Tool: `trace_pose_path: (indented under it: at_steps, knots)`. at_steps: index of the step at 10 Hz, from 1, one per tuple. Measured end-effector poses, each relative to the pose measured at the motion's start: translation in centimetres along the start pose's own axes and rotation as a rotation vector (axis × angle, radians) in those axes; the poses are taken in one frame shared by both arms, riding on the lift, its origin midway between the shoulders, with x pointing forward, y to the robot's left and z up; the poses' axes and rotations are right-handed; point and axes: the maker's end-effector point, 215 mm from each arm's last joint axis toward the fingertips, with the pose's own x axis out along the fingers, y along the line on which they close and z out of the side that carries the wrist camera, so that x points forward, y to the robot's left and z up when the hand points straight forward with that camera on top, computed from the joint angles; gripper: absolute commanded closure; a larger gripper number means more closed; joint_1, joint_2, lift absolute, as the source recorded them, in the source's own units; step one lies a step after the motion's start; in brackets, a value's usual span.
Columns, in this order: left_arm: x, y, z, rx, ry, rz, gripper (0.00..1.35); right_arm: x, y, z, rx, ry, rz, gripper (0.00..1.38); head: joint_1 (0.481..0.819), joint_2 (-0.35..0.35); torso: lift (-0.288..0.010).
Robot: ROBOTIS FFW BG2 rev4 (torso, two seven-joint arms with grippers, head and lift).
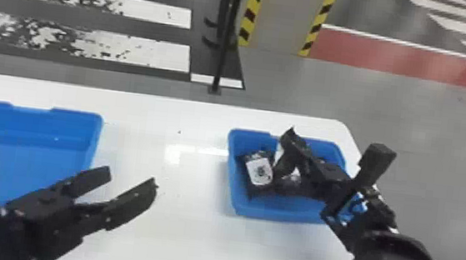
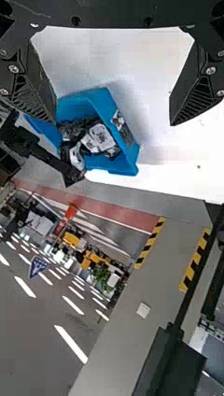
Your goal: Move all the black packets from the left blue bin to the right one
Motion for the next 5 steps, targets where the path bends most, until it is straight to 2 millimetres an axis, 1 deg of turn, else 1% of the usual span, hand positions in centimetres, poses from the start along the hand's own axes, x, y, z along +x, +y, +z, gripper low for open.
trace_pose_path:
  at_steps: [1,2,3,4,5]
  knots:
    - [-1.3,1.2,0.8,-0.005,-0.036,0.039,0.15,-0.2,-2.6,-0.6,-0.010,0.011,-0.062,0.55,0.695,-0.235,-0.140]
    - [-2.6,2.5,1.8,-0.005,-0.080,0.074,0.15,-0.9,-4.9,-0.2,-0.034,0.005,-0.120,0.25,0.695,-0.238,-0.140]
    - [-3.8,3.9,3.0,0.001,-0.128,0.107,0.15,-2.0,-6.4,-0.2,-0.051,0.002,-0.164,0.07,0.695,-0.239,-0.140]
    - [-5.2,5.4,3.8,0.010,-0.167,0.144,0.15,-3.4,-7.0,-0.2,-0.073,0.004,-0.195,0.10,0.695,-0.229,-0.140]
    - [-7.0,7.4,4.8,0.032,-0.205,0.197,0.15,-5.0,-6.5,-0.1,-0.103,0.004,-0.205,0.12,0.695,-0.200,-0.140]
